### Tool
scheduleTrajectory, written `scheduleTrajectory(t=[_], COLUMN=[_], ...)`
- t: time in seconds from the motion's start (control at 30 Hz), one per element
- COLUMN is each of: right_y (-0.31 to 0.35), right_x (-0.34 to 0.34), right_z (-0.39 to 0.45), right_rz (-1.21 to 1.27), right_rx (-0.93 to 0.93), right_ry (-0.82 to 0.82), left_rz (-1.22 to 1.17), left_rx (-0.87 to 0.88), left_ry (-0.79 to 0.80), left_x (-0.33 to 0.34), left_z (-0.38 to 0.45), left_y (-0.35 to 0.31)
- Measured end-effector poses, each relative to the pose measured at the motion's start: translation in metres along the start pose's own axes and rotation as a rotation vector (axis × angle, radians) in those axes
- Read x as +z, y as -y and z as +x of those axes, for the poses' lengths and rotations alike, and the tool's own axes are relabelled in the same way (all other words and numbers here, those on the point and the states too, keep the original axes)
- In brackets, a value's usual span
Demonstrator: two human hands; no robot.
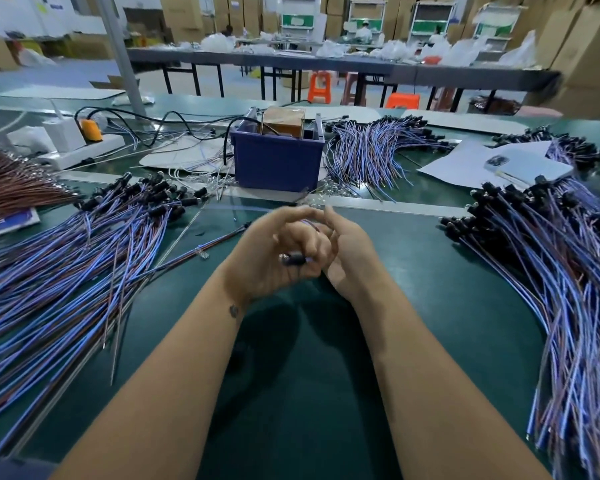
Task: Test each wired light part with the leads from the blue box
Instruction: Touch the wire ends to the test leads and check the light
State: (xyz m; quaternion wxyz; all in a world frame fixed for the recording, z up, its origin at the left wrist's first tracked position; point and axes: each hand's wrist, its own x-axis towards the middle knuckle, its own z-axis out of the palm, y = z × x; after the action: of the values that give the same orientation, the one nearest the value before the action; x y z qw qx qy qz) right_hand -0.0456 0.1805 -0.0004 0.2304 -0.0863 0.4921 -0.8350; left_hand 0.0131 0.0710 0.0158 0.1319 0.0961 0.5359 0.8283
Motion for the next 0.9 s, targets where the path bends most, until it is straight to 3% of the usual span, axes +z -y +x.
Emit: scheduleTrajectory(t=[0.1,0.17,0.23,0.37,0.43,0.63,0.9], right_y=[0.002,0.004,0.004,-0.001,-0.004,-0.01,-0.008], right_x=[-0.002,-0.003,-0.005,-0.004,-0.002,0.001,0.0], right_z=[-0.001,-0.001,0.0,0.001,0.0,0.001,0.004], right_rz=[0.064,0.083,0.03,-0.134,-0.165,-0.279,-0.257], right_rx=[-0.123,-0.177,-0.203,-0.188,-0.188,-0.331,-0.371], right_ry=[-0.037,-0.085,-0.142,-0.185,-0.187,-0.238,-0.282], left_rz=[0.318,0.376,0.332,0.23,0.273,0.685,0.771], left_rx=[-0.249,-0.269,-0.191,0.084,0.156,0.115,0.114], left_ry=[0.05,0.036,-0.123,-0.611,-0.707,-0.583,-0.502], left_x=[0.007,0.005,0.001,-0.016,-0.021,-0.009,-0.007], left_z=[0.002,0.005,0.011,0.018,0.016,0.018,0.017], left_y=[0.008,0.012,0.013,0.013,0.014,0.021,0.024])
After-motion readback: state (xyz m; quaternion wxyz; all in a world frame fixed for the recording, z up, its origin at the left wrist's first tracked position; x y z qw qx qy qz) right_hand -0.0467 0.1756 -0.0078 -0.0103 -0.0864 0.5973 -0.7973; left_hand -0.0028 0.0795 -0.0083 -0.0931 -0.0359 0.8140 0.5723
